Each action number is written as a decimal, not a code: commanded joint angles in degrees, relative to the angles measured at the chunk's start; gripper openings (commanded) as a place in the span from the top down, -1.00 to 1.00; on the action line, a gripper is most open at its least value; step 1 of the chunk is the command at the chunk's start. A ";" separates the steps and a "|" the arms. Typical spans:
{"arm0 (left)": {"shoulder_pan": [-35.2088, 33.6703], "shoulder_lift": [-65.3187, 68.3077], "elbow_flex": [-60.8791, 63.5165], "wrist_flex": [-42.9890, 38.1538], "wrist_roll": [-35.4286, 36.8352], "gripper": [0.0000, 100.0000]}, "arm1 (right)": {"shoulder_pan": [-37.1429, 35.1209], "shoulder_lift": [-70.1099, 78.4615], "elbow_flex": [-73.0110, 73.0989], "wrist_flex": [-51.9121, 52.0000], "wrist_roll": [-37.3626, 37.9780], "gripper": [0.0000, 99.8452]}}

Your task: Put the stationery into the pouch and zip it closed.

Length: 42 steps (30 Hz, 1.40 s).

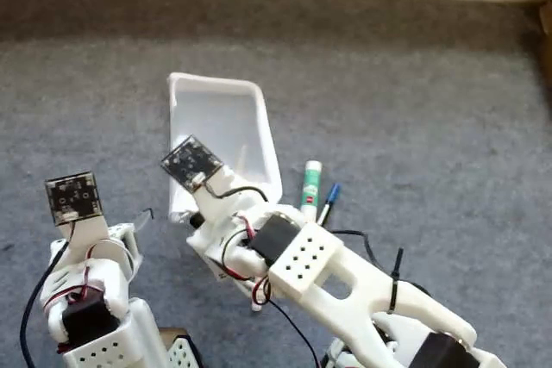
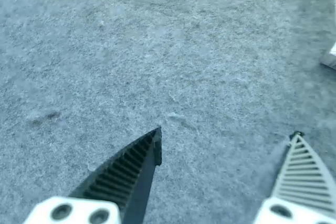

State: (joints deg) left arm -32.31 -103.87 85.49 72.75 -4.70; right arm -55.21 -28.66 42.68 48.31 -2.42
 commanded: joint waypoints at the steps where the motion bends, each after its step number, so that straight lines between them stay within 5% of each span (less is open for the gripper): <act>1: 5.93 -0.84 -4.62 0.44 0.35 0.31 | 4.26 -5.49 -0.22 0.48 0.79 0.99; 16: 19.56 -0.84 -9.19 2.90 0.62 0.31 | 7.60 -11.12 0.31 3.03 0.88 0.99; 27: 20.18 -0.84 -10.95 2.81 2.73 0.31 | 7.34 -11.38 1.98 2.95 0.88 0.99; 35: 20.18 -0.84 -1.98 -7.82 4.04 0.31 | 7.34 -11.74 2.07 2.95 0.88 0.99; 42: 22.02 -0.84 -6.46 -0.70 3.96 0.31 | 7.34 -11.56 2.07 2.95 0.88 0.99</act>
State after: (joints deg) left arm -12.88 -104.04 83.74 68.35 -1.19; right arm -48.26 -37.19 45.58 51.12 -2.07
